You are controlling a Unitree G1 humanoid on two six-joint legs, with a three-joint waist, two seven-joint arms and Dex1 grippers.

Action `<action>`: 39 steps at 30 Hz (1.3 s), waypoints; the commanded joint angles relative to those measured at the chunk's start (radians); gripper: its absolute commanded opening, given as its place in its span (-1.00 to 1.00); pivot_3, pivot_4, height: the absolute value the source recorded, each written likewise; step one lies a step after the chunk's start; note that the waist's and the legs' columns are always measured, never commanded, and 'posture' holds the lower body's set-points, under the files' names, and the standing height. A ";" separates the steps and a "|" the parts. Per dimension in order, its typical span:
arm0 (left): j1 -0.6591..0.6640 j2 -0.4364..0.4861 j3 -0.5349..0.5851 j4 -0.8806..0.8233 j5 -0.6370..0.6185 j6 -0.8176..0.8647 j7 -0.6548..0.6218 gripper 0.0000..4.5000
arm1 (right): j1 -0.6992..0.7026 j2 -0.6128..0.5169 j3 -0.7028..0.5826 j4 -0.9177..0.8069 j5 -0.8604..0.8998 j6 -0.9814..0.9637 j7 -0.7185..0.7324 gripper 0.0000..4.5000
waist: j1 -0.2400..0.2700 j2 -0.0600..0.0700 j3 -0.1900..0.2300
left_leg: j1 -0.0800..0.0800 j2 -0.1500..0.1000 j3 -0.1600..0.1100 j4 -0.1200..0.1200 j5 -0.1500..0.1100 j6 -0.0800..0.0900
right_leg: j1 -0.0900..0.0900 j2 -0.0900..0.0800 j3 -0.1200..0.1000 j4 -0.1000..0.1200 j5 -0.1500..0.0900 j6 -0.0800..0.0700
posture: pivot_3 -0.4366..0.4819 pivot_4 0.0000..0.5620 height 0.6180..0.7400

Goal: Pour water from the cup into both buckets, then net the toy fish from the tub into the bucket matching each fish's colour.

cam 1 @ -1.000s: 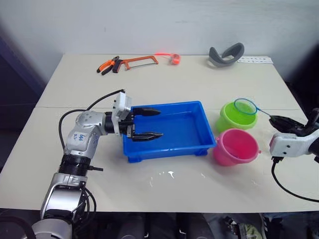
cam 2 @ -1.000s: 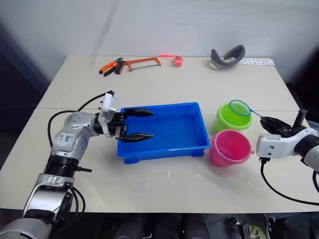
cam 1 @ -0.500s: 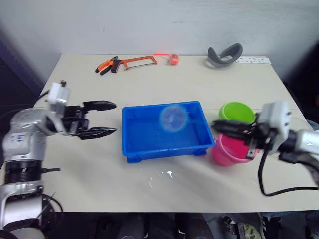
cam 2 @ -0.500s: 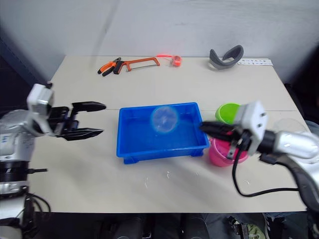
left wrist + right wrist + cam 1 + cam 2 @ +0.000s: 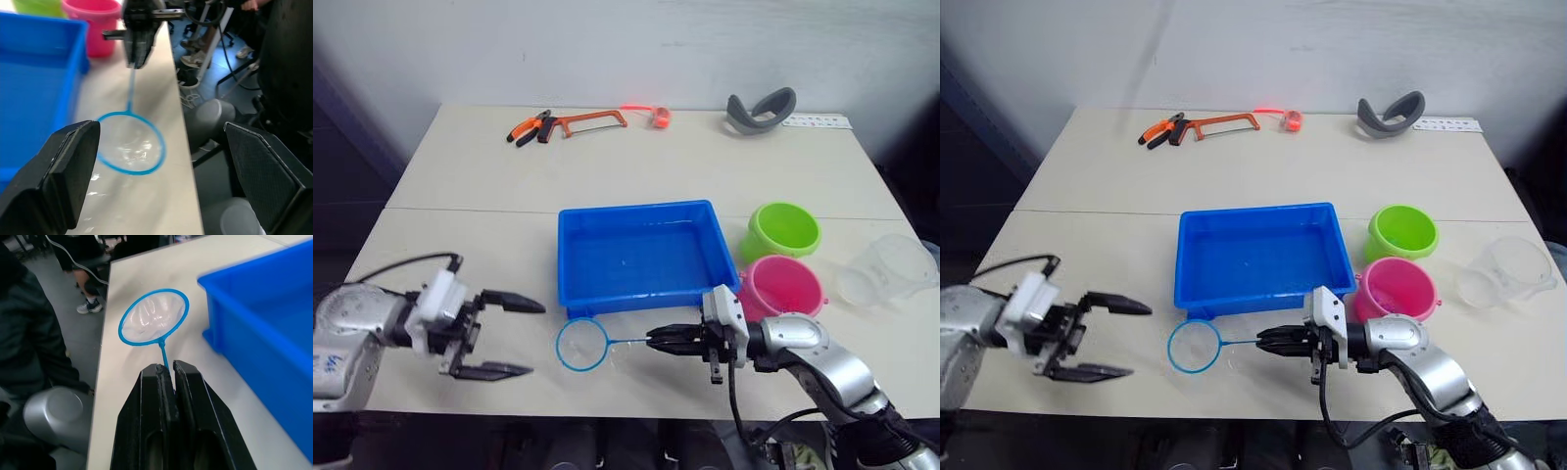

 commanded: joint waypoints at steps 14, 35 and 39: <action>-0.018 -0.002 -0.006 -0.047 -0.029 0.008 0.072 0.97 | 0.075 0.095 -0.008 0.232 -0.165 -0.217 0.015 -1.00 | -0.011 0.000 0.000 | 0.001 0.000 0.000 0.000 0.000 -0.001 | 0.000 0.000 0.000 0.001 0.000 0.000 | -0.05 -0.47 1.00; 0.217 -0.030 0.216 -0.016 0.087 -0.019 0.358 1.00 | 0.288 -0.317 -0.531 -0.321 0.163 0.083 0.070 0.99 | -0.008 0.000 0.000 | 0.001 0.001 -0.001 -0.001 -0.002 0.000 | 0.001 -0.002 0.000 -0.003 0.000 -0.001 | -0.05 -0.47 1.00; 0.223 -0.038 0.236 0.065 0.154 -0.110 0.397 1.00 | 0.193 -0.394 -0.694 -0.134 0.132 0.084 0.070 0.99 | -0.008 0.000 0.000 | 0.002 0.000 0.000 -0.001 -0.003 0.000 | 0.001 -0.003 0.001 -0.004 0.000 -0.001 | -0.05 -0.47 1.00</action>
